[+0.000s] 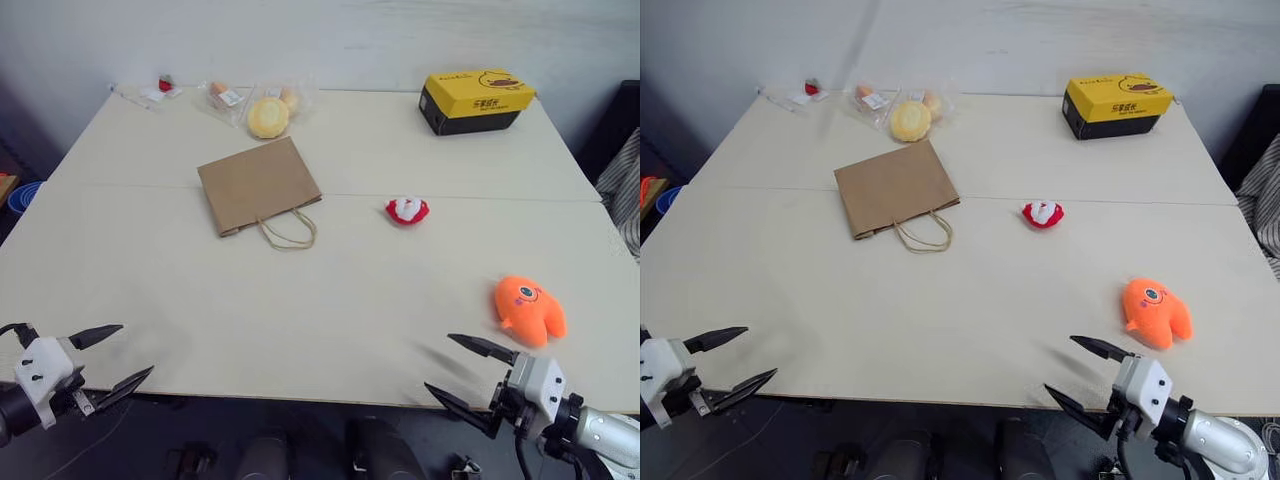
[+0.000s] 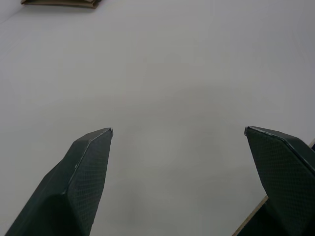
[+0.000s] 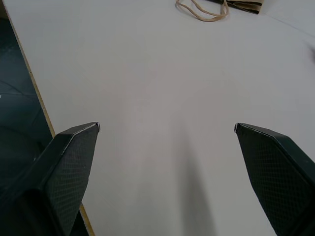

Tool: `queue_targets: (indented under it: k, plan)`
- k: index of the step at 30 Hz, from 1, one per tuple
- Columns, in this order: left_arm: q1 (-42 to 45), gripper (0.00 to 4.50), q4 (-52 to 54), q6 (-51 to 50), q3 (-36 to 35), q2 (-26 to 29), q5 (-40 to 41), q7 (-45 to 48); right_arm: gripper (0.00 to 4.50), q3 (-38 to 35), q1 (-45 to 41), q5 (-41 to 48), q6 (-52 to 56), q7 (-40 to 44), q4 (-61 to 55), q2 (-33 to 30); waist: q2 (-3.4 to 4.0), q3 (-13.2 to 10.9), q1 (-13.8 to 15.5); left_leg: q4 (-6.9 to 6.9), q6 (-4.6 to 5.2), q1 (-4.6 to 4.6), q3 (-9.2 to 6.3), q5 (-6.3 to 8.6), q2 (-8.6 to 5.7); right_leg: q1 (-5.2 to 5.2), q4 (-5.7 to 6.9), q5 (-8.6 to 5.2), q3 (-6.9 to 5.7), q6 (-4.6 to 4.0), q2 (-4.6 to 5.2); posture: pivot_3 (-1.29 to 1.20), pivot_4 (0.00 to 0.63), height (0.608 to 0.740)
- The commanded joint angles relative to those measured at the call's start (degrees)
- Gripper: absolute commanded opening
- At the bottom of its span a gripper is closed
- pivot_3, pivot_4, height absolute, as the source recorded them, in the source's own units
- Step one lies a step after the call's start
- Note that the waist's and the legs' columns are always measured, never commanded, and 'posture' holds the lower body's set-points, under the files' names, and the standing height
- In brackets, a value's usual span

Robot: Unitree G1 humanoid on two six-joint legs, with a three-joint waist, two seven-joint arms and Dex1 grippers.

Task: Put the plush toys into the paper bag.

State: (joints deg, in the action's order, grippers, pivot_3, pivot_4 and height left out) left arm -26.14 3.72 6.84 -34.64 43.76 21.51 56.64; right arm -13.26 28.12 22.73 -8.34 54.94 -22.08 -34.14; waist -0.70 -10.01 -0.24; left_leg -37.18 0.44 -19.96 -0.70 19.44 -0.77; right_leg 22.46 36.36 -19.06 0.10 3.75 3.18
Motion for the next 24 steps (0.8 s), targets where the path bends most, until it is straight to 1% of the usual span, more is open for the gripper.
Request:
queue_targets:
  k: [1, 4, 10, 14, 18, 20, 23, 24]
  plan:
    - [1.42, 4.50, -0.91, 0.97, -0.35, 1.41, -0.65, 0.33, 4.49, 0.58, -0.13, 0.51, 0.47, -0.74, -2.23, 0.07, -0.01, 0.01, 0.03, -0.01, 0.00, 0.00, -0.02, 0.00, 0.00, 0.00, 0.02, 0.00, -0.02, 0.00, 0.00, 0.00, 0.150, 0.740]
    - [3.53, 4.50, -1.36, -0.46, -0.02, 1.64, 0.23, 0.64, 4.49, 0.90, -0.24, 0.66, 0.34, -1.05, -2.29, 0.17, 0.00, 0.00, 0.05, -0.01, 0.00, -0.01, -0.01, 0.00, 0.00, 0.00, 0.02, 0.00, -0.01, 0.00, 0.01, 0.00, 0.150, 0.740]
    - [8.98, 4.50, -0.21, -6.67, 1.82, 2.54, 3.62, 1.26, 4.49, 1.70, -0.40, 1.21, -0.89, -1.81, -2.54, 1.76, -0.01, 0.01, 0.07, -0.03, 0.00, -0.01, -0.01, 0.00, 0.00, 0.00, 0.05, 0.01, -0.01, 0.01, 0.01, 0.00, 0.150, 0.740]
    - [14.42, 4.50, -0.50, -12.60, 3.82, 3.86, 5.55, 1.50, 4.49, 2.03, -0.27, 2.39, -1.05, -4.43, -3.93, 5.01, 0.01, 0.00, 0.08, -0.08, -0.04, -0.01, -0.07, -0.02, 0.00, 0.00, 0.12, 0.01, -0.07, 0.01, 0.00, 0.00, 0.150, 0.740]
    - [24.42, 4.50, -1.95, -19.77, 6.11, 4.88, 9.58, 1.19, 4.49, 2.18, -2.18, 6.18, 2.53, -10.11, -9.10, 8.63, -0.01, 0.01, 0.09, -0.12, -0.16, -0.07, -0.15, -0.08, -0.01, 0.05, 0.22, 0.01, -0.13, 0.01, -0.01, 0.00, 0.150, 0.740]
    - [29.02, 4.50, -2.60, -21.46, 8.34, 5.08, 9.09, 0.91, 4.49, 2.40, -3.56, 7.77, 3.98, -12.41, -11.55, 9.74, -0.02, 0.02, 0.06, -0.24, -0.19, -0.14, -0.17, -0.10, -0.01, 0.10, 0.33, 0.01, -0.15, 0.02, 0.00, 0.00, 0.150, 0.740]
    - [37.52, 4.50, -4.14, -22.55, 15.16, 4.75, 6.47, 1.93, 4.49, 2.74, -5.99, 8.84, 5.12, -15.67, -14.03, 11.31, 0.00, 0.01, 0.05, -0.24, -0.23, -0.13, -0.17, -0.12, -0.04, 0.14, 0.40, 0.01, -0.14, 0.02, -0.02, 0.00, 0.150, 0.740]
    - [42.32, 4.50, -5.87, -22.21, 19.20, 4.03, 3.98, 1.97, 4.49, 2.93, -7.20, 8.79, 5.42, -16.91, -14.76, 11.80, 0.01, 0.01, 0.07, -0.24, -0.26, -0.14, -0.18, -0.13, -0.03, 0.15, 0.41, 0.01, -0.15, 0.02, -0.04, 0.00, 0.150, 0.740]
